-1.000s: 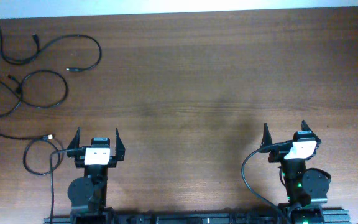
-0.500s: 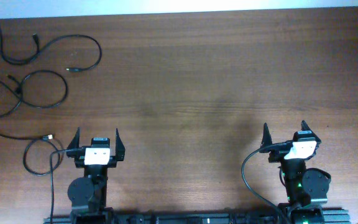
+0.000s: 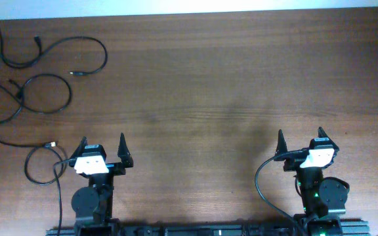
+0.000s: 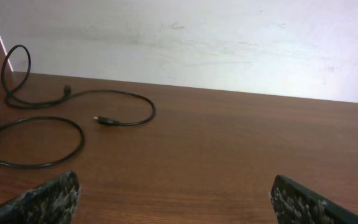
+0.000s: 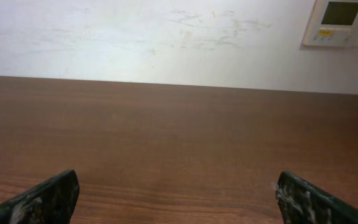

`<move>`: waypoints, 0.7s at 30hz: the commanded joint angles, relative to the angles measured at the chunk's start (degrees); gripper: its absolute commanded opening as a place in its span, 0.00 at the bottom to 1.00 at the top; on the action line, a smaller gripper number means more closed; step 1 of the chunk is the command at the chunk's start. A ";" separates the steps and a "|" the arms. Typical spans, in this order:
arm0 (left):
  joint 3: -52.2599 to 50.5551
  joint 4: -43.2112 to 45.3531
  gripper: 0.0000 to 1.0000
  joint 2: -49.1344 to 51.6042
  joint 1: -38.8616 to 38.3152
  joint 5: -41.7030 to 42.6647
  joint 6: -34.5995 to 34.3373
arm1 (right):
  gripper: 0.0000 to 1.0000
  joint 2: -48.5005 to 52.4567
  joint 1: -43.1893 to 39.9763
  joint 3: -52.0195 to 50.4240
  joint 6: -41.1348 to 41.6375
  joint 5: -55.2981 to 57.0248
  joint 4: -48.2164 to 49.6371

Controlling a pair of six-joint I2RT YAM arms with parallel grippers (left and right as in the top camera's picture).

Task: Untangle cables

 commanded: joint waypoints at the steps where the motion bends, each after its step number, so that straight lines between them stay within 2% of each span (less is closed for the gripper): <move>1: -0.02 -0.50 0.99 -0.28 -0.20 -0.42 -0.83 | 0.98 -0.37 -0.22 -0.42 -0.17 0.28 -0.22; 21: -0.02 -0.50 0.99 -0.42 -0.68 -0.44 -0.83 | 0.98 -0.37 -0.22 -0.42 -0.17 0.31 -0.22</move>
